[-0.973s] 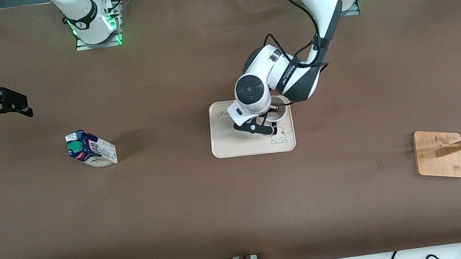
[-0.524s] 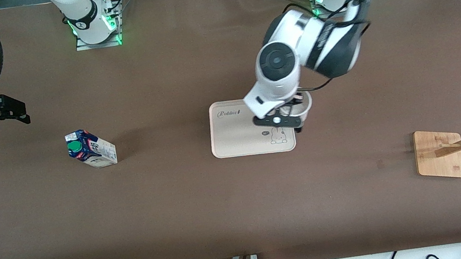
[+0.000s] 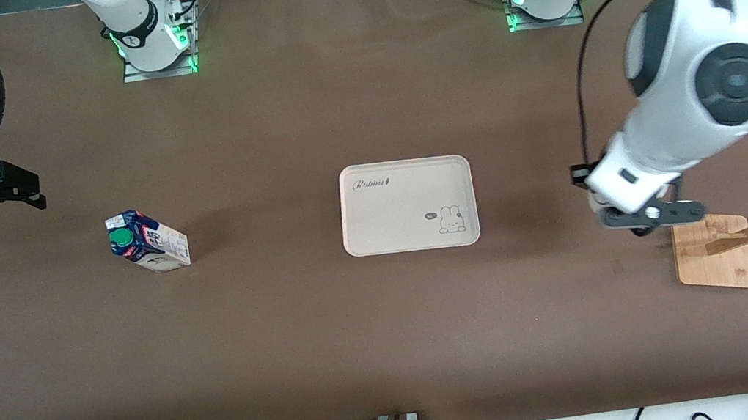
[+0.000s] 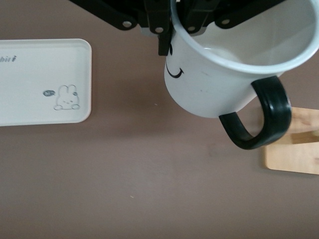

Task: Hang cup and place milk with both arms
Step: 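Carry the mug to the wooden stand and hook its handle on a peg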

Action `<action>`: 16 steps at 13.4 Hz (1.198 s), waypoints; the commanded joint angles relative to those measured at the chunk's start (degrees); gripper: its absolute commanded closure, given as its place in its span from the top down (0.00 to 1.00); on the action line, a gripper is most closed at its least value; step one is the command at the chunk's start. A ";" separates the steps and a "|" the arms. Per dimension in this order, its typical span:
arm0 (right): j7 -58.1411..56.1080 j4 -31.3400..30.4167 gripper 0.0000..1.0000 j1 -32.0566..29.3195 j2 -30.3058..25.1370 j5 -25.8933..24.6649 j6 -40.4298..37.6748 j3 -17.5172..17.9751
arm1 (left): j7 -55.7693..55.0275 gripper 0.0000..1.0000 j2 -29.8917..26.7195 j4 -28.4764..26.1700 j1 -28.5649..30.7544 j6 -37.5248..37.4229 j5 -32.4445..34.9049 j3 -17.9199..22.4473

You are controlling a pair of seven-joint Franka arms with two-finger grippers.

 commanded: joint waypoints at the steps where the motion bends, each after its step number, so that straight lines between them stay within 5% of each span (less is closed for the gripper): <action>1: -0.38 0.06 1.00 -0.27 0.15 -0.61 0.36 0.14 | 3.68 0.00 0.68 4.02 3.51 -1.30 -0.27 -0.74; 16: -0.47 0.06 1.00 -0.18 0.33 -0.53 0.45 0.14 | 23.82 0.00 0.59 2.09 17.41 -2.62 -3.43 -1.01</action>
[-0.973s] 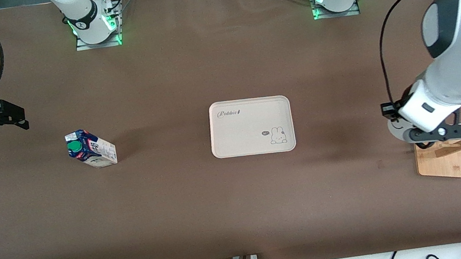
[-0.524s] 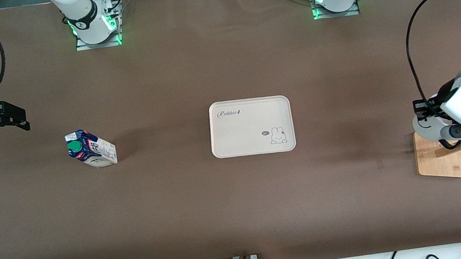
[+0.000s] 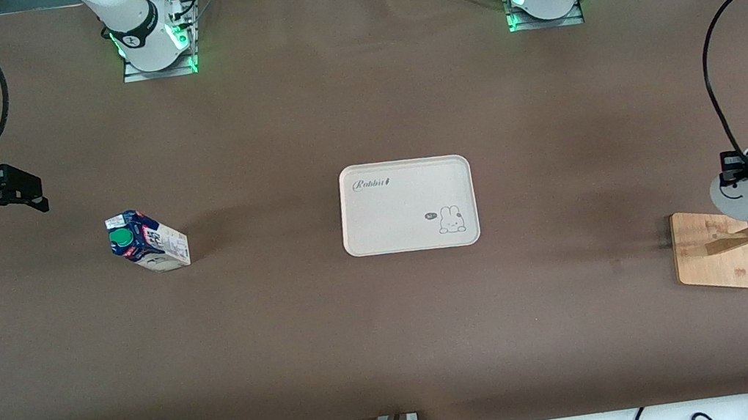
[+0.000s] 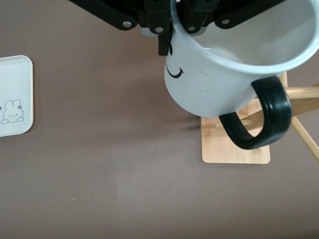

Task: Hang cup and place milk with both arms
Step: 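Carry the mug to the wooden stand and hook its handle on a peg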

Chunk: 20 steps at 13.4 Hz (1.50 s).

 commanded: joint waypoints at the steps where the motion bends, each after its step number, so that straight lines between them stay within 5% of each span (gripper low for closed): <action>1: -0.55 -0.03 1.00 -0.18 -0.16 -0.42 0.16 0.16 | 2.51 0.00 0.13 -0.29 1.54 -0.69 -1.09 -0.66; 13: -0.91 -0.03 1.00 -0.18 -0.16 -0.33 -0.02 0.16 | 6.12 0.03 1.09 -1.79 5.59 -0.69 -1.36 -0.57; 14: -0.91 -0.03 1.00 -0.18 -0.16 -0.33 -0.02 0.16 | 6.30 0.41 1.18 -1.79 5.59 -0.78 -1.09 -0.57; 15: -0.91 -0.03 1.00 -0.18 -0.16 -0.33 -0.02 0.16 | 5.95 0.99 1.27 -1.79 5.50 -0.78 -1.18 -0.57; 20: -0.91 -0.03 1.00 -0.18 -0.16 -0.25 -0.02 0.16 | 5.25 1.00 0.57 -0.91 4.63 -3.76 -0.83 -1.19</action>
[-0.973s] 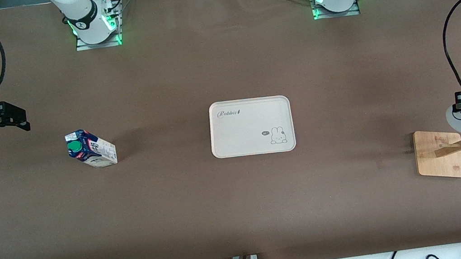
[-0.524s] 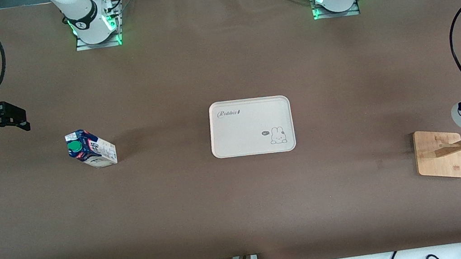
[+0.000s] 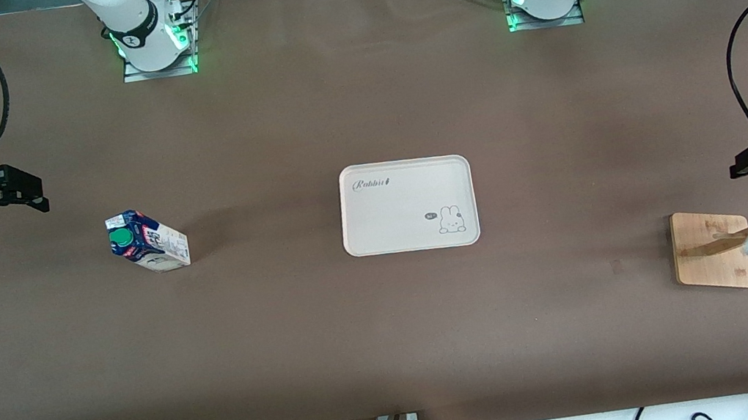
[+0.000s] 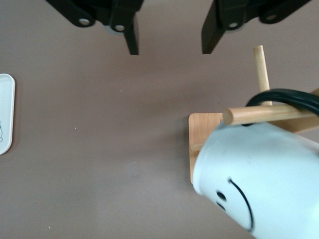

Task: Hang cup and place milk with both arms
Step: 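Open the left gripper and raise it away from the hung mug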

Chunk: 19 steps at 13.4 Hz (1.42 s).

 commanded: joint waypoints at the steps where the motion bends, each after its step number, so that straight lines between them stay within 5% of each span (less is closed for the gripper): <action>1: -0.84 -0.03 1.00 -0.18 -0.15 -0.16 0.07 0.16 | -0.41 1.00 -1.51 0.58 -0.20 -2.08 -0.89 -0.54; 6: -0.76 -0.03 1.00 -0.18 -0.15 -0.16 0.07 0.16 | -11.20 1.00 -5.38 0.76 -5.64 -2.79 -0.63 -0.72; 16: -0.67 -0.03 1.00 -0.27 -0.15 -0.16 0.07 0.16 | -15.10 1.00 -7.58 -0.38 -14.26 -2.18 4.02 -1.07; 17: -0.67 -0.03 1.00 -0.27 -0.15 -0.16 0.07 0.16 | -15.27 1.00 -9.23 -2.65 -15.05 -2.17 4.11 -0.72; 19: -0.67 -0.03 1.00 -0.27 -0.15 -0.16 0.16 0.16 | -15.80 1.00 -19.56 -17.17 -10.35 0.71 2.89 -1.33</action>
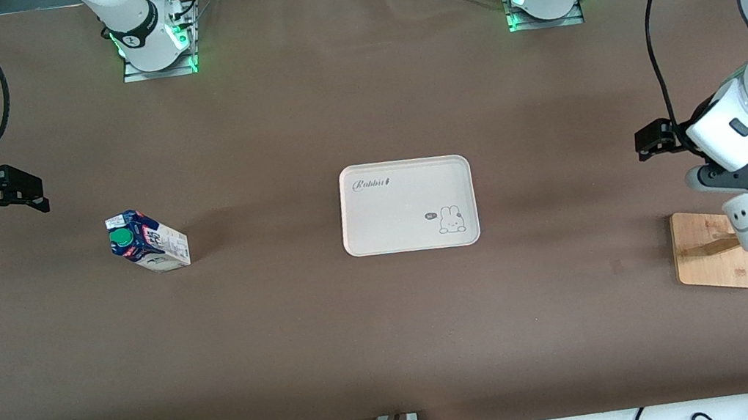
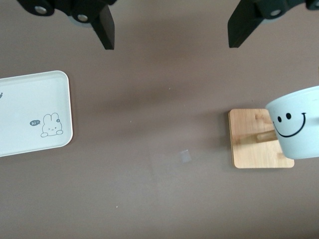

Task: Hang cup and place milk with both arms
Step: 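Open the left gripper and raise it away from the hung mug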

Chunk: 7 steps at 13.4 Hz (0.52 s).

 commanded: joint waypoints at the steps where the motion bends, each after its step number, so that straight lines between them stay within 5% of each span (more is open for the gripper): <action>1: -0.66 -0.03 1.00 -0.27 -0.21 -0.16 0.07 0.16 | -0.50 1.00 -16.52 -23.92 7.39 9.31 -2.30 -2.02; 2: -0.66 -0.03 1.00 -0.27 -0.21 -0.16 0.07 0.16 | -0.76 1.00 -19.97 -29.50 9.43 15.29 -2.76 -4.47; 7: -0.66 -0.03 1.00 -0.27 -0.21 -0.16 0.07 0.16 | -1.82 1.00 -22.81 -30.26 8.23 19.22 -1.54 -3.80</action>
